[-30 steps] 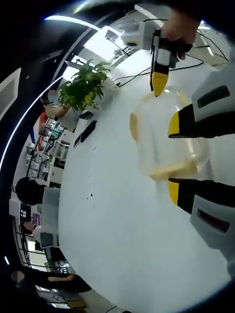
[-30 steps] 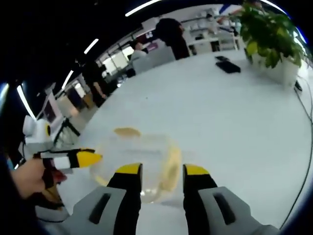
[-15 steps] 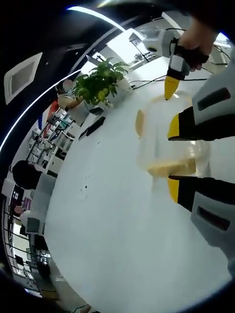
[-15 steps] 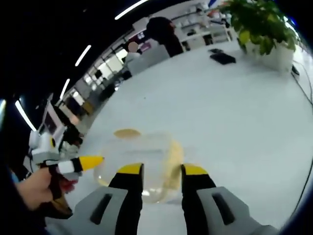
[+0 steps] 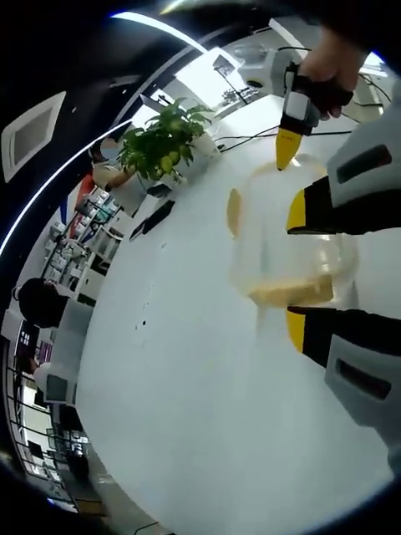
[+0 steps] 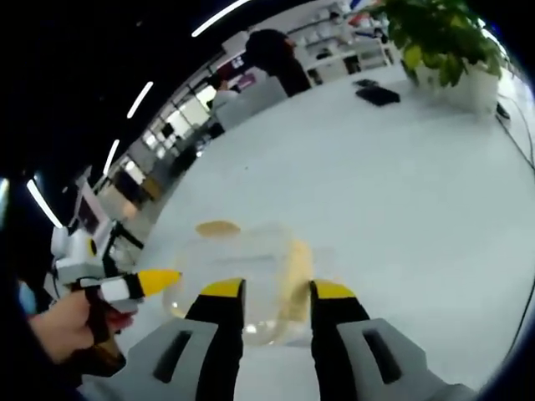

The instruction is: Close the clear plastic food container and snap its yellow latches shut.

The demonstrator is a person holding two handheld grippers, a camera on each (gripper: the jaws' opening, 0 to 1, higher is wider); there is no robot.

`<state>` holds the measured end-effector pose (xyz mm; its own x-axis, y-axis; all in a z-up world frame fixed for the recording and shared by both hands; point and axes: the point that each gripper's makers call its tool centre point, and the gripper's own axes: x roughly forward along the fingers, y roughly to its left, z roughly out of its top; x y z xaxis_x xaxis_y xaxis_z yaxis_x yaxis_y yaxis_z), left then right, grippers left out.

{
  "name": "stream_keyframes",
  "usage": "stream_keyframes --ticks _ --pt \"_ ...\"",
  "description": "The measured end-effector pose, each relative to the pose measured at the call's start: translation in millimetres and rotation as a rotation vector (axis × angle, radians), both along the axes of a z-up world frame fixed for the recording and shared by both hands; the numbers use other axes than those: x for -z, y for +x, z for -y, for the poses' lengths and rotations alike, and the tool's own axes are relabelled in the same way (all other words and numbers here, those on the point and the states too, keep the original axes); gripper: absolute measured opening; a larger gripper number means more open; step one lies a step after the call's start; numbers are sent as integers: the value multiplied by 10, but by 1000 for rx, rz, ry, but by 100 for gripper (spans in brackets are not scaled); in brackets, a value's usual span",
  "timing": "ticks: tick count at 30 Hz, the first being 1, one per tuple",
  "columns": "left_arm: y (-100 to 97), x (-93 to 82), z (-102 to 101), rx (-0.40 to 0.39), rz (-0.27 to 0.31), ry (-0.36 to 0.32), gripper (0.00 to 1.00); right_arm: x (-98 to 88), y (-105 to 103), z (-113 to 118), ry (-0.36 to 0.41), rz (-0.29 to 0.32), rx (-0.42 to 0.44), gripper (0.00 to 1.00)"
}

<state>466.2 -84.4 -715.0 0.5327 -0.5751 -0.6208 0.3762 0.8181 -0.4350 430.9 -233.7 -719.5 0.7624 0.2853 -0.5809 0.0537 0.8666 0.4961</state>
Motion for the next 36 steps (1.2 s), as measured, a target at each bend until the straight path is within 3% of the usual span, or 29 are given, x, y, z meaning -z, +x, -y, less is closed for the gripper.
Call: stream_keyframes --ticks 5,10,19,36 --pt "5 3 -7 8 -4 7 27 0 -3 -13 -2 -2 4 28" --pt "28 -40 -7 48 55 67 25 2 -3 -19 -6 -5 -3 28" --pt "45 -22 -23 45 30 55 23 7 4 -30 -13 -9 0 28" --pt "66 -11 -9 -17 28 108 18 16 1 -81 -57 -49 -2 27"
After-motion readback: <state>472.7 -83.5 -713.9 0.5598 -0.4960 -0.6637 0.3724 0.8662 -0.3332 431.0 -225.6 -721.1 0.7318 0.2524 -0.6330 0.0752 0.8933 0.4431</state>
